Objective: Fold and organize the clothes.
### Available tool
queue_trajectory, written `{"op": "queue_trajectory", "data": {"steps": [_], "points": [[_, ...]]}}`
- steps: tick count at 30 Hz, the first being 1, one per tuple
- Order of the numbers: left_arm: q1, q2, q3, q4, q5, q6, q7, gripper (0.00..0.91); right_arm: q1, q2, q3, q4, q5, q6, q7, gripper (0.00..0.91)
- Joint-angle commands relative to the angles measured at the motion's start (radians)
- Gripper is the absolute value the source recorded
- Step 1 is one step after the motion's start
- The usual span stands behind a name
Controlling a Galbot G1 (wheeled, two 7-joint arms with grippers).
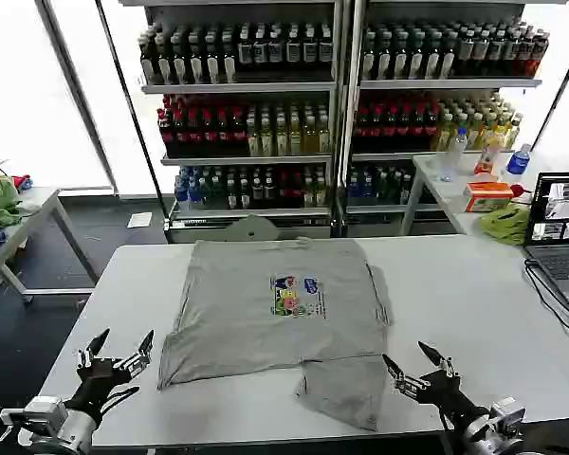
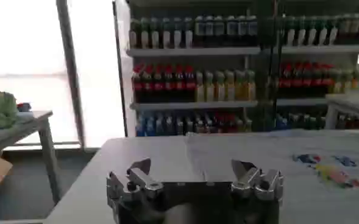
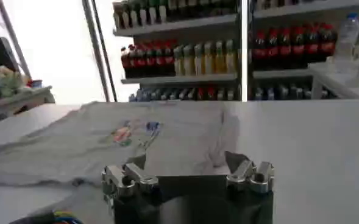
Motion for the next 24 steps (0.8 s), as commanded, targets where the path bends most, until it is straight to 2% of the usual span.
{"op": "queue_trajectory", "data": {"steps": [1,4,8,21,22,23,24], "points": [[0.005,0.016,0.023,-0.010,-0.044,0.129,-0.017,0.907,0.000,-0.012,-0.032,0.025,-0.035,-0.084,0.047,0.907],[0.014,0.043,0.041,-0.003,-0.042,0.154,-0.018,0.907,0.033,-0.009,-0.075,0.033,-0.028,-0.166,0.096,0.907],[0.020,0.059,0.058,0.020,-0.043,0.155,-0.033,0.907,0.054,-0.009,-0.102,0.032,-0.013,-0.212,0.120,0.907],[0.014,0.051,0.101,0.061,-0.066,0.155,-0.038,0.907,0.067,0.016,-0.153,0.004,0.017,-0.241,0.180,0.907],[0.011,0.050,0.104,0.063,-0.066,0.155,-0.039,0.907,0.067,0.019,-0.154,0.001,0.024,-0.240,0.181,0.715],[0.009,0.049,0.105,0.067,-0.066,0.155,-0.039,0.907,0.066,0.021,-0.154,0.000,0.040,-0.241,0.183,0.161],[0.006,0.049,0.106,0.069,-0.066,0.155,-0.038,0.907,0.064,0.022,-0.155,0.002,0.055,-0.243,0.187,0.000]]}}
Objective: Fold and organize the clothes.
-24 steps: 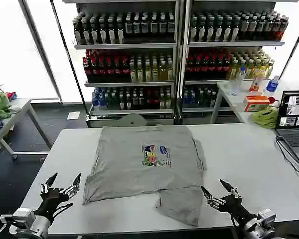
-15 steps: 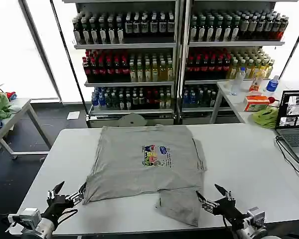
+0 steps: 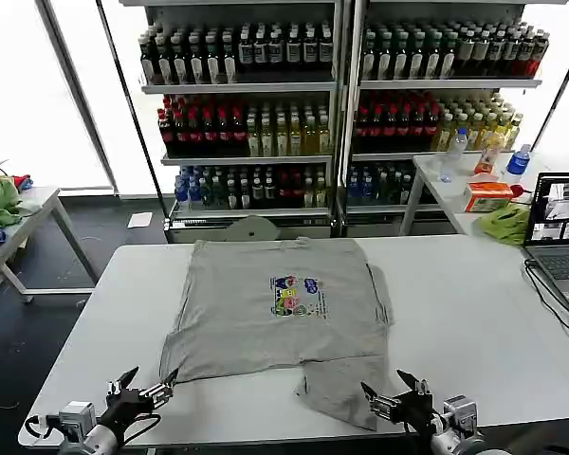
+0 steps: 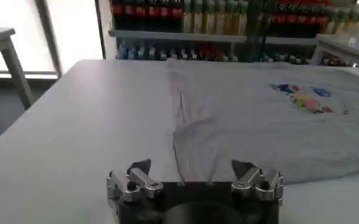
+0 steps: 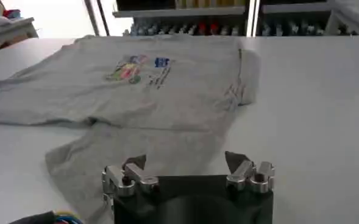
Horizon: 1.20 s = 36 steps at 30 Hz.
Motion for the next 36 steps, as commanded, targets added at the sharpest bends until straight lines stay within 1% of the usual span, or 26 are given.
{"op": "queue_trajectory", "data": {"steps": [1,9,11,12,14,16,17,18,26,36], "points": [[-0.002,0.005,0.013,0.012,-0.008,0.018,-0.002,0.907,0.002,-0.001,-0.011,-0.007,0.024,-0.028,0.027,0.000],[-0.016,0.000,0.032,0.033,-0.023,0.018,-0.001,0.907,0.020,0.007,-0.047,-0.022,0.029,-0.027,0.030,0.000],[-0.024,-0.003,0.034,0.049,-0.023,0.018,-0.002,0.736,0.027,0.014,-0.057,-0.025,0.029,-0.027,0.029,0.000],[-0.027,-0.003,0.034,0.054,-0.022,0.018,-0.003,0.534,0.030,0.017,-0.060,-0.026,0.028,-0.027,0.029,0.000],[-0.032,-0.003,0.032,0.063,-0.028,0.017,-0.003,0.363,0.033,0.017,-0.065,-0.029,0.028,-0.024,0.028,0.000],[-0.033,-0.001,0.030,0.067,-0.039,0.017,-0.004,0.091,0.034,0.014,-0.067,-0.035,0.030,-0.022,0.027,0.000],[-0.033,-0.001,0.029,0.067,-0.039,0.017,-0.003,0.060,0.035,0.014,-0.067,-0.036,0.031,-0.022,0.027,0.000],[-0.033,0.000,0.030,0.067,-0.043,0.018,-0.003,0.010,0.036,0.013,-0.066,-0.037,0.035,-0.021,0.027,0.000],[-0.038,-0.011,0.042,0.080,-0.041,0.017,-0.005,0.010,0.043,0.009,-0.066,-0.041,0.039,-0.016,0.027,0.000],[0.005,-0.011,0.037,0.057,-0.042,0.013,0.000,0.020,0.026,-0.004,-0.052,-0.029,0.040,-0.006,0.020,0.000]]}}
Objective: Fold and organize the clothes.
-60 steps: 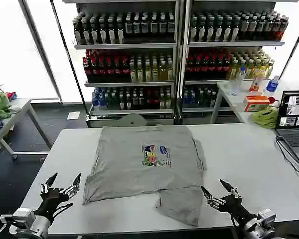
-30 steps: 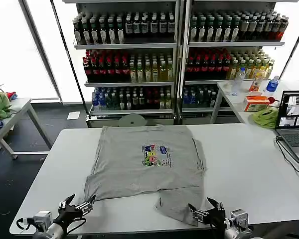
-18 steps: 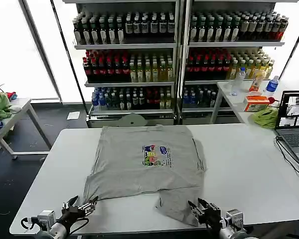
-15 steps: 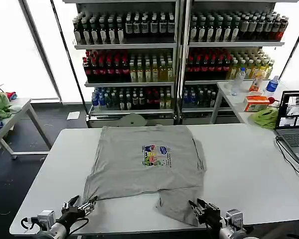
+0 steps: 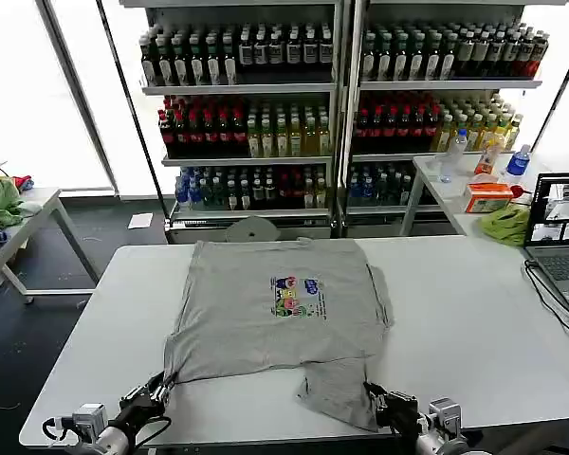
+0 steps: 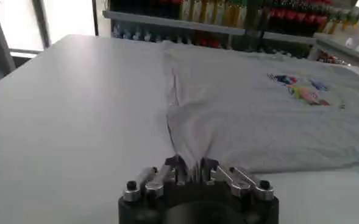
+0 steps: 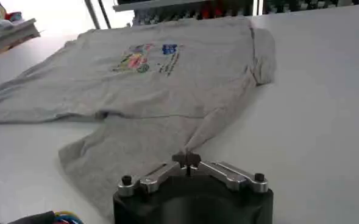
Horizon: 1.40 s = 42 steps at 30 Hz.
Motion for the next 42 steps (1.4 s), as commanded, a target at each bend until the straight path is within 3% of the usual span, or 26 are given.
{"op": "queue_trajectory", "data": {"steps": [1,16,30,31,32,33,42], "points": [[0.012,-0.001,0.002,-0.001,-0.001,0.003,-0.001,0.020,0.005,0.005,-0.006,-0.002,0.001,-0.006,0.008,0.000],[0.052,-0.016,-0.043,-0.082,-0.023,-0.002,-0.004,0.020,-0.124,-0.054,0.099,0.076,0.010,0.056,-0.046,0.000],[0.147,-0.013,-0.102,-0.132,-0.054,-0.003,-0.007,0.020,-0.261,-0.087,0.138,0.177,0.000,0.068,-0.051,0.000],[0.148,-0.011,-0.103,-0.136,-0.055,-0.003,-0.007,0.020,-0.266,-0.087,0.139,0.181,0.000,0.069,-0.052,0.040],[0.147,-0.010,-0.104,-0.138,-0.058,-0.003,-0.007,0.020,-0.273,-0.086,0.138,0.185,-0.005,0.070,-0.055,0.383],[0.144,-0.008,-0.103,-0.136,-0.059,-0.003,-0.007,0.020,-0.272,-0.083,0.136,0.182,-0.021,0.070,-0.055,0.907],[0.119,-0.010,-0.087,-0.127,-0.059,-0.003,-0.010,0.020,-0.221,-0.074,0.131,0.152,-0.025,0.062,-0.021,0.907]]}}
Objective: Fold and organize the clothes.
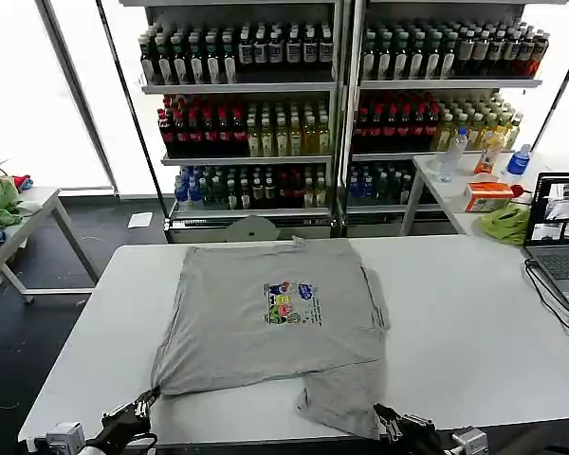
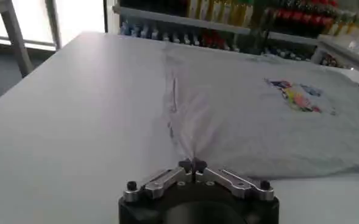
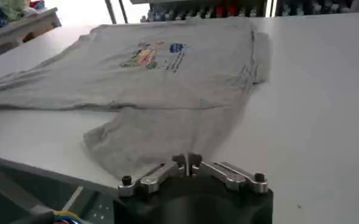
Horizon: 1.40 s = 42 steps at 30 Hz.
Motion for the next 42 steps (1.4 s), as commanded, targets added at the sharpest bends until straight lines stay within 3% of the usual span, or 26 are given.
{"op": "queue_trajectory", "data": {"steps": [1,6,7,8,12,14,15,17,42], "points": [[0.004,0.001,-0.002,-0.007,-0.003,-0.001,0.000,0.020,-0.004,-0.005,0.009,0.007,-0.003,0.002,0.013,0.907],[-0.006,0.007,-0.001,0.001,-0.005,0.001,0.001,0.020,0.054,0.005,-0.026,-0.013,0.010,-0.020,0.023,0.907],[-0.009,0.008,0.000,0.002,-0.004,0.001,0.001,0.020,0.071,0.008,-0.036,-0.027,0.014,-0.026,0.026,0.806],[-0.011,0.008,0.003,0.004,-0.004,0.002,0.000,0.020,0.087,0.009,-0.048,-0.038,0.017,-0.029,0.025,0.766],[-0.020,0.007,0.008,0.005,-0.004,0.004,-0.001,0.020,0.135,0.013,-0.079,-0.070,0.038,-0.038,0.029,0.736],[-0.022,0.009,0.008,0.005,-0.004,0.004,-0.001,0.020,0.155,0.015,-0.094,-0.084,0.045,-0.047,0.032,0.474],[-0.023,0.010,0.008,0.006,-0.004,0.005,-0.001,0.020,0.166,0.015,-0.100,-0.090,0.053,-0.052,0.033,0.181],[-0.024,0.010,0.008,0.007,-0.004,0.005,-0.001,0.020,0.184,0.015,-0.118,-0.106,0.066,-0.061,0.039,0.000],[-0.026,0.011,-0.004,0.015,-0.006,0.004,-0.003,0.020,0.160,-0.004,-0.119,-0.086,0.129,-0.043,0.037,0.000]]}}
